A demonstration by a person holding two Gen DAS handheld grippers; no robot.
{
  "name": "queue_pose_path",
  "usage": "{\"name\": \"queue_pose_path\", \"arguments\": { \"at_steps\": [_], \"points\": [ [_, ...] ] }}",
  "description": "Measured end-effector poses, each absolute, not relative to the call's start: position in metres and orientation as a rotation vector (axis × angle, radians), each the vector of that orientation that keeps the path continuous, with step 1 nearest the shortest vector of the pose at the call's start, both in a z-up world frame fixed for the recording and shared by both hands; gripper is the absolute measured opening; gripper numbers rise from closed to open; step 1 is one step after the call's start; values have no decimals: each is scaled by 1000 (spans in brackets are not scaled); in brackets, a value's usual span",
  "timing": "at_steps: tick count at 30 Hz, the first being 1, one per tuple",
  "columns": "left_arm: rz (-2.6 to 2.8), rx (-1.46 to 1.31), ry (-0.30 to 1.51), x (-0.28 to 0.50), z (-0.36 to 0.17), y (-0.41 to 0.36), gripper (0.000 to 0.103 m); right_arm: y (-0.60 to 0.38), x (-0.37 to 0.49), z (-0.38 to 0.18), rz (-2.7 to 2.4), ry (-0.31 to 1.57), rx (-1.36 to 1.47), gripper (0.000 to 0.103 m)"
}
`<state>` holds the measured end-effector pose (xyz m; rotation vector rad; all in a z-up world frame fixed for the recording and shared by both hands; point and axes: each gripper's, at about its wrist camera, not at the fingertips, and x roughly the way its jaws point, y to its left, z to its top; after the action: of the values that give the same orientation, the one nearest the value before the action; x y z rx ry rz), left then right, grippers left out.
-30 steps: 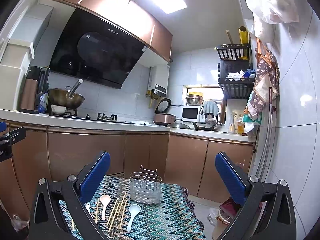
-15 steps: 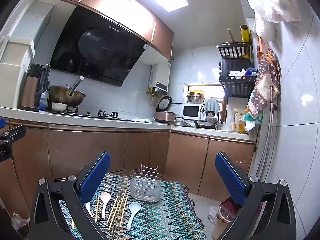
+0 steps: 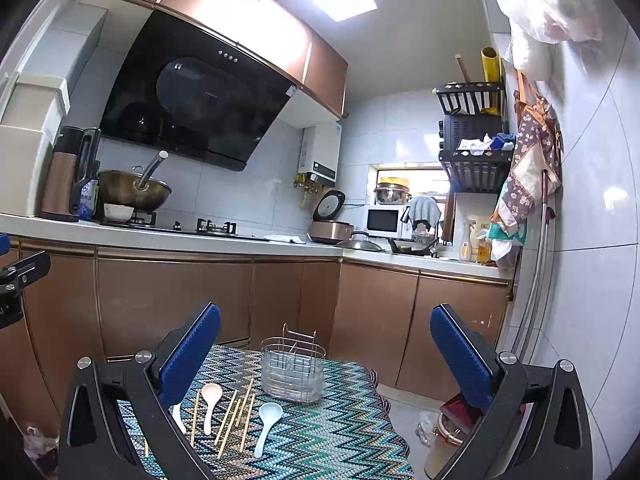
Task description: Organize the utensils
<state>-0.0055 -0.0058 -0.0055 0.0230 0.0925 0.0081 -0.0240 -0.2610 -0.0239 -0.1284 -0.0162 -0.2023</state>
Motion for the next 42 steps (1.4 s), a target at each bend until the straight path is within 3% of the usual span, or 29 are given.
{"name": "queue_pose_path", "arguments": {
  "at_steps": [30,36,42],
  "points": [
    [-3,10,120,34,2,13,82,-279,-8,-19,-178,-28,-120,103],
    [-120,-89,335,103,-23,22,82,-304,51,-37,-108,122,-92,103],
    [-278,-144,583,183,-69,13,82,-340,142,-87,63,417,39,103]
  ]
}}
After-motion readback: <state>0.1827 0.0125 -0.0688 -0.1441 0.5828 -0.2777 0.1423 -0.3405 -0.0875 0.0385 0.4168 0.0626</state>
